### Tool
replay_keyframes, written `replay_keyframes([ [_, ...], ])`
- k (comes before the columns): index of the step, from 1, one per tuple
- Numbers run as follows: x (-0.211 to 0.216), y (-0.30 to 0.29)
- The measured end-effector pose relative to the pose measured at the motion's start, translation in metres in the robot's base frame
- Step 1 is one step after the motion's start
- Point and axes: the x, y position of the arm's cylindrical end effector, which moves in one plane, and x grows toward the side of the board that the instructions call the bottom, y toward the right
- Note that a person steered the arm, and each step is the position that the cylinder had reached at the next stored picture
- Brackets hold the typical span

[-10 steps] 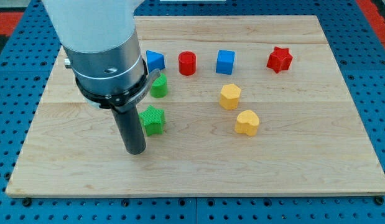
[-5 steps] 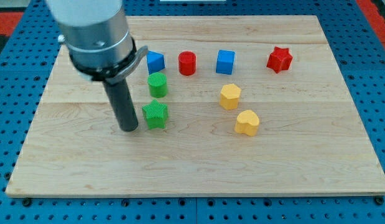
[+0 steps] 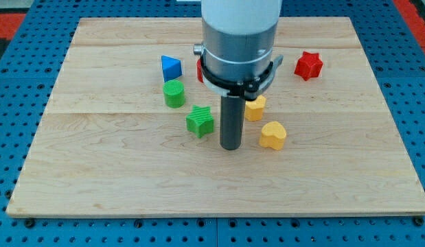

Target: Move the green star to the bottom of the green circle

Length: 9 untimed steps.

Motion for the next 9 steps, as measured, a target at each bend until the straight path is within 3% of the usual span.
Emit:
replay_keyframes([
  [2, 0.016, -0.076],
  [5, 0.014, -0.042],
  [6, 0.002, 0.031],
  [8, -0.047, -0.013],
  [9, -0.042, -0.047],
])
